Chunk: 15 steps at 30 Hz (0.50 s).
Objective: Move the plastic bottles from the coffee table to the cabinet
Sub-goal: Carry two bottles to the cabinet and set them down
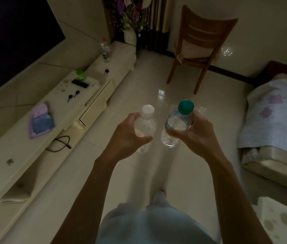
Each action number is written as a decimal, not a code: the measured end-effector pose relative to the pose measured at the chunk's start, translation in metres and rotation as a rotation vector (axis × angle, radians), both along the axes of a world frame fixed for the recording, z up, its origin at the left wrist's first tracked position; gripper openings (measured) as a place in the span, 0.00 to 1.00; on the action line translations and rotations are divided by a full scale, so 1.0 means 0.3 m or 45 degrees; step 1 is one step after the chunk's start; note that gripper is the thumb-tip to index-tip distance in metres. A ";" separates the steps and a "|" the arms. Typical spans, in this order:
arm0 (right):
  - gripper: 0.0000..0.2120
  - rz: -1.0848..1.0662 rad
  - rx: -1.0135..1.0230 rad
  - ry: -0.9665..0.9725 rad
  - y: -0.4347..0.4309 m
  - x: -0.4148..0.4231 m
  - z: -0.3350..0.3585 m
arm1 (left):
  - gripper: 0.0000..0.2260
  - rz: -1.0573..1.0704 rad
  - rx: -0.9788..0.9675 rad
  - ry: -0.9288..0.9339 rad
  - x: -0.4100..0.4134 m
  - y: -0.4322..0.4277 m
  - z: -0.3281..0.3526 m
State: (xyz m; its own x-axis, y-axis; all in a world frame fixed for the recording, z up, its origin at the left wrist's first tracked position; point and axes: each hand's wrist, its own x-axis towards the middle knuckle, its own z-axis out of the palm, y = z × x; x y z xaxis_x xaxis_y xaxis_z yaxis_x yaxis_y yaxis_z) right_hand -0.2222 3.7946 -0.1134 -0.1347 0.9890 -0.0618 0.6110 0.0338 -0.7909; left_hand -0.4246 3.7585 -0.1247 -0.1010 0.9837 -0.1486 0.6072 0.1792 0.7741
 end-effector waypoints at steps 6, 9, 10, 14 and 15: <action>0.35 0.075 0.022 -0.016 0.198 0.062 -0.030 | 0.33 0.089 0.023 0.037 0.043 0.146 0.014; 0.35 0.107 0.020 -0.016 0.281 0.066 -0.043 | 0.34 0.126 0.015 0.031 0.036 0.217 0.008; 0.35 0.113 0.012 -0.015 0.307 0.062 -0.047 | 0.34 0.133 0.009 0.032 0.031 0.240 0.004; 0.35 0.155 -0.017 -0.010 0.414 0.022 -0.067 | 0.33 0.151 0.018 0.032 0.005 0.336 -0.004; 0.35 0.158 -0.021 -0.006 0.443 0.010 -0.072 | 0.33 0.148 0.025 0.031 -0.005 0.364 -0.006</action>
